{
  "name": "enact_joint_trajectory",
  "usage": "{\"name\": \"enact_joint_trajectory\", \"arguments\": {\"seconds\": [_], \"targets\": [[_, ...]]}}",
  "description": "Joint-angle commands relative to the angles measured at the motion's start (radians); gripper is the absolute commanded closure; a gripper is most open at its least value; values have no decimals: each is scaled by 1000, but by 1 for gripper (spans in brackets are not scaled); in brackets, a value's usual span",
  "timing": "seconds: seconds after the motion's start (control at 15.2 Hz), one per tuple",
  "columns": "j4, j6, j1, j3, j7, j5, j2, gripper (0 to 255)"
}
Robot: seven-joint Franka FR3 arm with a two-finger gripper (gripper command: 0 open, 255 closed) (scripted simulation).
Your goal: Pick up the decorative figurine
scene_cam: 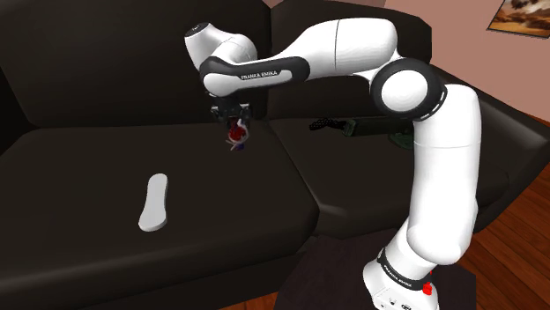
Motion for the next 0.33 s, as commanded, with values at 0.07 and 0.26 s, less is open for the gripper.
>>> {"name": "enact_joint_trajectory", "arguments": {"seconds": [0.07, 0.26], "targets": [[37, -36, 3, 1, -16, 3, -4, 255], [51, -50, 5, 1, -22, 3, -4, 255]]}}
